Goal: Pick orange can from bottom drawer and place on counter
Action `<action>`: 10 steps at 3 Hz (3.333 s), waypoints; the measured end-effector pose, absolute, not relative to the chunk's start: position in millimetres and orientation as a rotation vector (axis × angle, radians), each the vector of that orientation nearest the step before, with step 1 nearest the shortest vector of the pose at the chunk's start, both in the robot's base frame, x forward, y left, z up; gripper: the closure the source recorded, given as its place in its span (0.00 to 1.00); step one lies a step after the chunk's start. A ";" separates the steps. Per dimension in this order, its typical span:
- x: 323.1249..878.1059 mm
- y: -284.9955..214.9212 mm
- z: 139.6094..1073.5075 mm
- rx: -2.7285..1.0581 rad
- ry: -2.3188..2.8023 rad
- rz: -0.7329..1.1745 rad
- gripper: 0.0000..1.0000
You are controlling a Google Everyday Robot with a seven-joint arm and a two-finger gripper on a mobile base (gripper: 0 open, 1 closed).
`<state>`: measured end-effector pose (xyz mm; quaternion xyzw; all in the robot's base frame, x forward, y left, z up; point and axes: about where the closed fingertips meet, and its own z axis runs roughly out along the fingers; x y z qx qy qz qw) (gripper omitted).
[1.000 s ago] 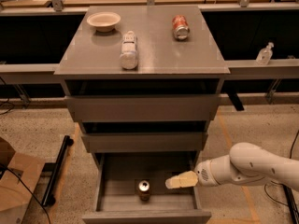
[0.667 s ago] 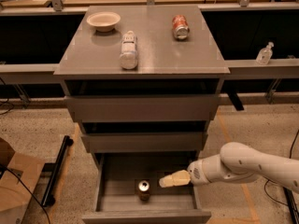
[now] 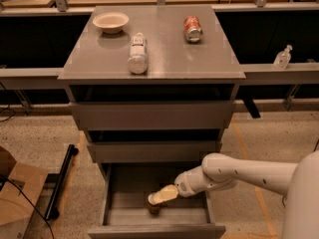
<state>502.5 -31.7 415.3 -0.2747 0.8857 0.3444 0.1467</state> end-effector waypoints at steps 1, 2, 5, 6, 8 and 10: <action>499.9 -23.2 403.0 -0.802 2.564 1.002 0.00; 495.6 -20.2 389.9 -0.790 2.607 1.000 0.00; 554.1 -13.9 304.2 -0.752 2.513 0.922 0.00; 557.3 -13.7 299.7 -0.746 2.510 0.922 0.00; 560.9 -0.7 256.4 -0.672 2.577 0.896 0.00; 573.4 12.4 187.9 -0.560 2.634 0.914 0.00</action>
Offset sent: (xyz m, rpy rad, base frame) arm -0.0102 0.0115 -0.0394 -0.0462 0.0891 -0.0060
